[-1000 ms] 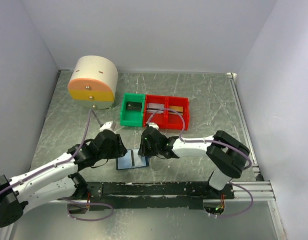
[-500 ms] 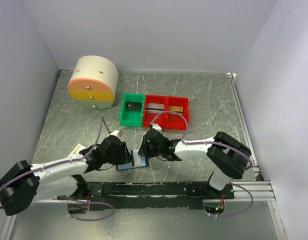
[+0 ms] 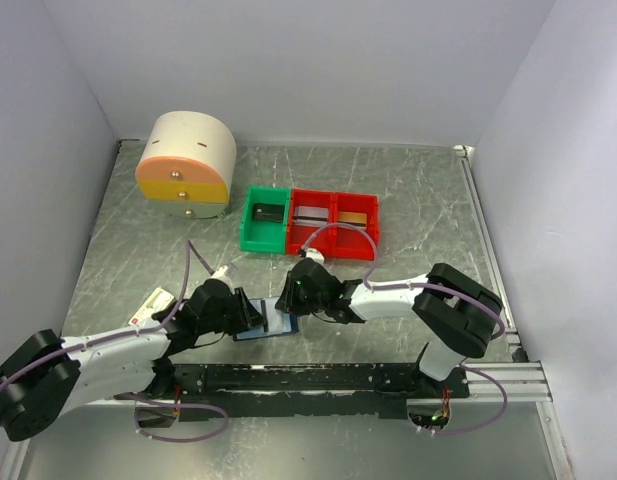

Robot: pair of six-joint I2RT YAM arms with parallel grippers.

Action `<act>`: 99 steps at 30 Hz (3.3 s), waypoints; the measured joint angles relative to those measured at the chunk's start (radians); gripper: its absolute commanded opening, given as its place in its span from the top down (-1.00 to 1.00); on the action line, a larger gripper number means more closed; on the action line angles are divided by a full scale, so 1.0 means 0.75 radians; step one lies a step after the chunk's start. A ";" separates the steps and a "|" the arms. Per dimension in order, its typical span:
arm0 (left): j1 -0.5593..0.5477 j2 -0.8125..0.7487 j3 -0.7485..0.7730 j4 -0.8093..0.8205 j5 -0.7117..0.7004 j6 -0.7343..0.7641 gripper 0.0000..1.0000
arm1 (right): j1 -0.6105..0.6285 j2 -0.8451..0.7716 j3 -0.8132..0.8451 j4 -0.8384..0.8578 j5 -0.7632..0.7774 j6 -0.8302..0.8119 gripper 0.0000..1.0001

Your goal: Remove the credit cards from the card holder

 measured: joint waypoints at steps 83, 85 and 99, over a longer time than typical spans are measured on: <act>0.185 -0.134 -0.057 -0.019 0.204 -0.085 0.61 | 0.016 0.068 0.086 -0.034 -0.157 -0.086 0.58; 0.185 -0.122 -0.051 -0.020 0.205 -0.072 0.50 | 0.015 0.067 0.066 -0.006 -0.150 -0.062 0.60; 0.186 -0.054 -0.035 0.070 0.234 -0.096 0.86 | 0.014 0.040 -0.078 0.214 -0.131 0.056 0.62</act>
